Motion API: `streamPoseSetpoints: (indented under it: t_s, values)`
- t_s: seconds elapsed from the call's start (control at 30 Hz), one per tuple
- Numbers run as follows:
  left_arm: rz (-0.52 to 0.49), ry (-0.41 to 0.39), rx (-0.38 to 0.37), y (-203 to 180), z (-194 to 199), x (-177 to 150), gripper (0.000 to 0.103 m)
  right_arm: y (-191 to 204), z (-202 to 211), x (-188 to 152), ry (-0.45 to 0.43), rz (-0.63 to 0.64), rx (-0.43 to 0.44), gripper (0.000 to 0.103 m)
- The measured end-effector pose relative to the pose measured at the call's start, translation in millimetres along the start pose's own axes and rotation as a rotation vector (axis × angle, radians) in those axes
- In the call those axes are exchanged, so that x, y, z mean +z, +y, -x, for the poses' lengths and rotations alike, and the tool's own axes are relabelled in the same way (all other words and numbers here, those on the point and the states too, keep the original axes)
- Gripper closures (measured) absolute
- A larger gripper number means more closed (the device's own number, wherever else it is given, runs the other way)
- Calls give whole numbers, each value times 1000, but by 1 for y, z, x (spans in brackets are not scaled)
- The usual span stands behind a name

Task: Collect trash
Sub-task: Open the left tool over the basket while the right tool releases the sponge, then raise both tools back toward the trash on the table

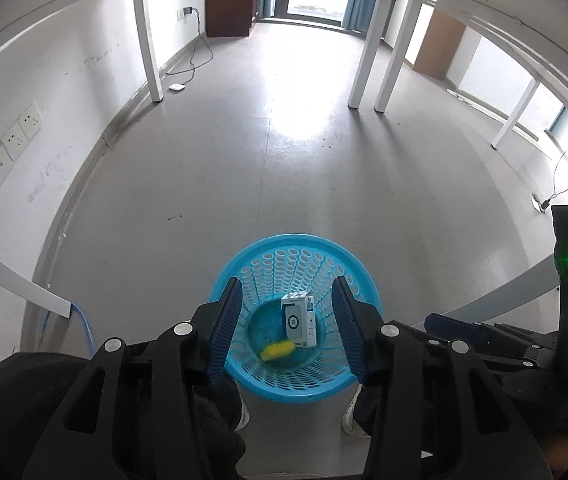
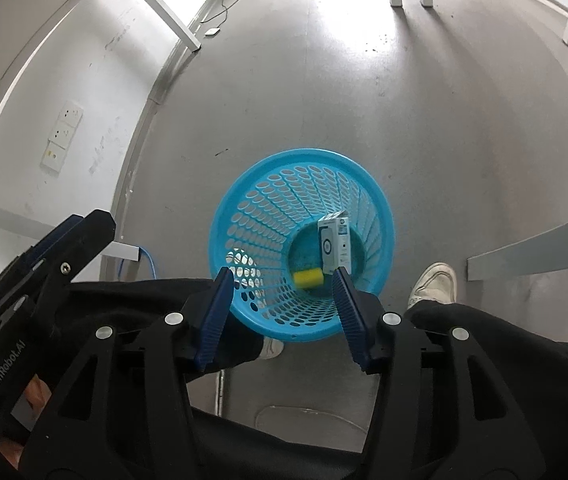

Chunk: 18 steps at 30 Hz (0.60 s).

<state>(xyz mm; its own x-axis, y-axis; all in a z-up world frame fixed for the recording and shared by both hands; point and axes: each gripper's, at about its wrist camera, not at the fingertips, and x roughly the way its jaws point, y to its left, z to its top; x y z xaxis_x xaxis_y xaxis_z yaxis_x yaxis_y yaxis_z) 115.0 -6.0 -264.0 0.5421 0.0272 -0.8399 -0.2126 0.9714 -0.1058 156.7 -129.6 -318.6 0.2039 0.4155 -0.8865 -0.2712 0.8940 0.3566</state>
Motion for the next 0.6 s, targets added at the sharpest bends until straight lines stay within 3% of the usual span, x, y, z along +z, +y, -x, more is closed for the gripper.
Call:
streamPoseSetpoints:
  t_s: [0.23, 0.47, 0.6]
  values:
    - [27, -5, -27, 13, 14, 0, 57, 8, 31, -10, -44, 50, -63, 50]
    - [26, -14, -44, 17, 37, -11, 52, 14, 68, -30, -102, 97, -53, 45]
    - [37, 21, -101, 24, 50, -16, 48, 21, 94, -42, -138, 135, -29, 37]
